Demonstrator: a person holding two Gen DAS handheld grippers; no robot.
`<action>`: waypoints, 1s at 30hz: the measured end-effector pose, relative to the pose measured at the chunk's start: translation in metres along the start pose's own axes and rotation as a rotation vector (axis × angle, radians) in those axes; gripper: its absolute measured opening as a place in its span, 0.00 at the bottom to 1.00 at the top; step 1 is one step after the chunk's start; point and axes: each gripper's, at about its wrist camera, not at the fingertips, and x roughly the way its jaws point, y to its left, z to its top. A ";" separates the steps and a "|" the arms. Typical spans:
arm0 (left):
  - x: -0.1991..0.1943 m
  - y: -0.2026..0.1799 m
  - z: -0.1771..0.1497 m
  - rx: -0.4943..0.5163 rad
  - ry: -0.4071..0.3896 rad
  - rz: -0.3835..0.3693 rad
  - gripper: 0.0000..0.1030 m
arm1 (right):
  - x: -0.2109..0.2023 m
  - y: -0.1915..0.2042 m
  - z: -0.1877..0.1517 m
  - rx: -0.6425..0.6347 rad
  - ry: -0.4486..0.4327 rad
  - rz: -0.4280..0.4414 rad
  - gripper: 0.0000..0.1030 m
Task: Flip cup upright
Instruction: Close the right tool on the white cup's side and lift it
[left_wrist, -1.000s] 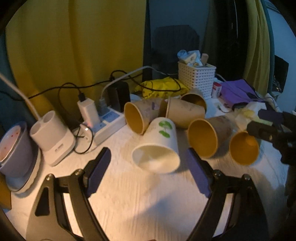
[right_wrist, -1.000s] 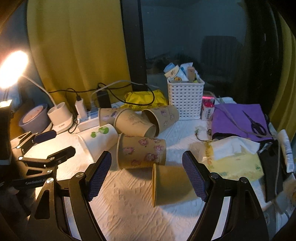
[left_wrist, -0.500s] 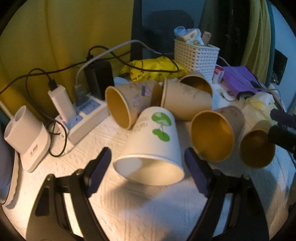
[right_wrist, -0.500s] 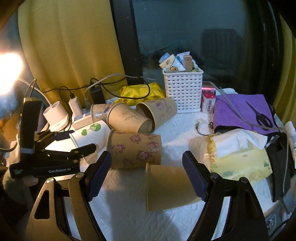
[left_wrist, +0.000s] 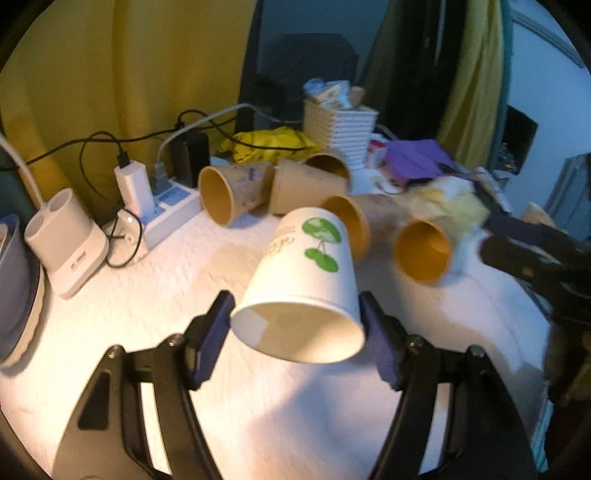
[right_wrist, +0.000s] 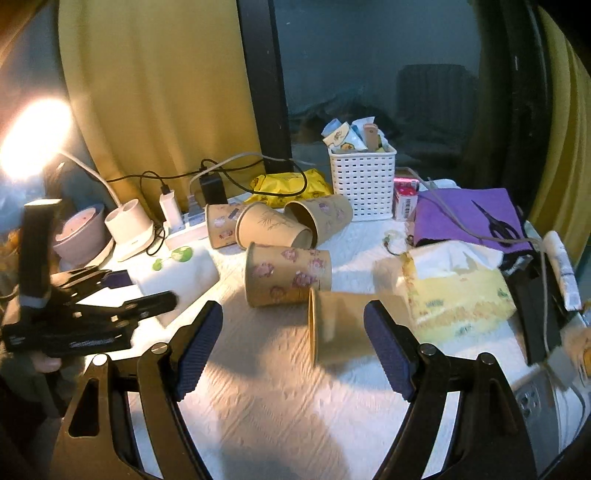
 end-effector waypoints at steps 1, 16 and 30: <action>-0.012 -0.006 -0.008 0.008 -0.005 -0.019 0.67 | -0.004 0.001 -0.003 0.001 0.002 -0.005 0.80; -0.061 -0.082 -0.076 0.125 0.043 -0.180 0.67 | -0.056 0.008 -0.067 0.039 0.058 -0.057 0.80; -0.028 -0.115 -0.088 0.236 0.125 -0.225 0.69 | -0.034 -0.021 -0.100 0.074 0.141 -0.035 0.80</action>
